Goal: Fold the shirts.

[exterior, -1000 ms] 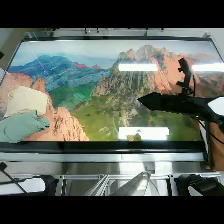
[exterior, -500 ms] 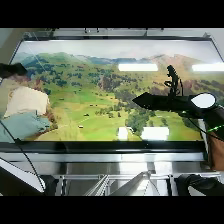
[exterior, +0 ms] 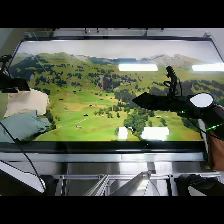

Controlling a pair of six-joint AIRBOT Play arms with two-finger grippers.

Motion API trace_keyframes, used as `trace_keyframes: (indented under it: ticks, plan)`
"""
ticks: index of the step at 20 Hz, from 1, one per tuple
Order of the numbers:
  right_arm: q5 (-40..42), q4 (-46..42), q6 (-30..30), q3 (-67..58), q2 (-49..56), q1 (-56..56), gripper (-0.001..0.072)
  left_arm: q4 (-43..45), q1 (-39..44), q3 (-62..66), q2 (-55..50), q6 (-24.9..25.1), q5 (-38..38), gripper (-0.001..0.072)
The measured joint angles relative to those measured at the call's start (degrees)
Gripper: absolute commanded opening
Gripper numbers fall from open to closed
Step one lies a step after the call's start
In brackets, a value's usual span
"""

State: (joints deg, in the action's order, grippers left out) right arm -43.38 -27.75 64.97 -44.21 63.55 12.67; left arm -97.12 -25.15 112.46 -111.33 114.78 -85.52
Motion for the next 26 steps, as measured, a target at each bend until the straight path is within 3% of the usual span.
trace_keyframes:
  ticks: [5,6,7,12,14,15,16,21,24,25,26]
  plan:
    - [-0.3,0.0,-0.5,0.0,0.0,0.0,0.0373,8.3,-0.6,-3.7,3.8,-1.4,-0.6,0.0717]
    - [-0.4,0.0,-0.6,0.0,0.0,0.0,0.0476,8.7,-0.6,-4.5,4.0,-1.7,0.3,0.0718]
    - [-0.4,0.0,-0.6,0.0,0.0,0.0,0.0671,9.4,-0.6,-5.6,4.2,-1.6,1.5,0.0718]
    - [-0.5,-0.1,-0.7,0.0,0.0,0.0,0.0684,10.6,-0.6,-12.8,4.6,-1.8,8.5,0.0715]
    - [-0.5,-0.1,-0.7,0.0,0.0,0.0,0.0684,8.7,-0.5,-15.6,4.6,-1.9,10.6,0.0683]
    - [-0.5,-0.1,-0.7,0.0,0.0,0.0,0.0684,7.3,-0.5,-16.7,4.6,-1.9,11.5,0.038]
    - [-0.5,-0.1,-0.7,0.0,0.0,0.0,0.0684,5.6,-0.3,-17.5,4.6,-1.8,12.1,-0.0002]
    - [-0.6,0.0,-0.7,0.0,0.0,0.0,0.0684,-2.6,2.3,-17.2,4.5,0.4,13.4,0.0018]
    - [-0.6,0.0,-0.7,0.0,0.0,0.0,0.0678,-14.5,5.9,-11.3,4.6,2.3,9.1,0.0019]
    - [-0.6,0.0,-0.7,0.0,0.0,0.0,0.0542,-20.3,7.8,-8.5,4.8,2.8,6.9,0.0019]
    - [-0.6,0.0,-0.7,0.0,0.0,0.0,0.0232,-25.8,9.9,-5.9,5.3,3.1,4.5,0.002]
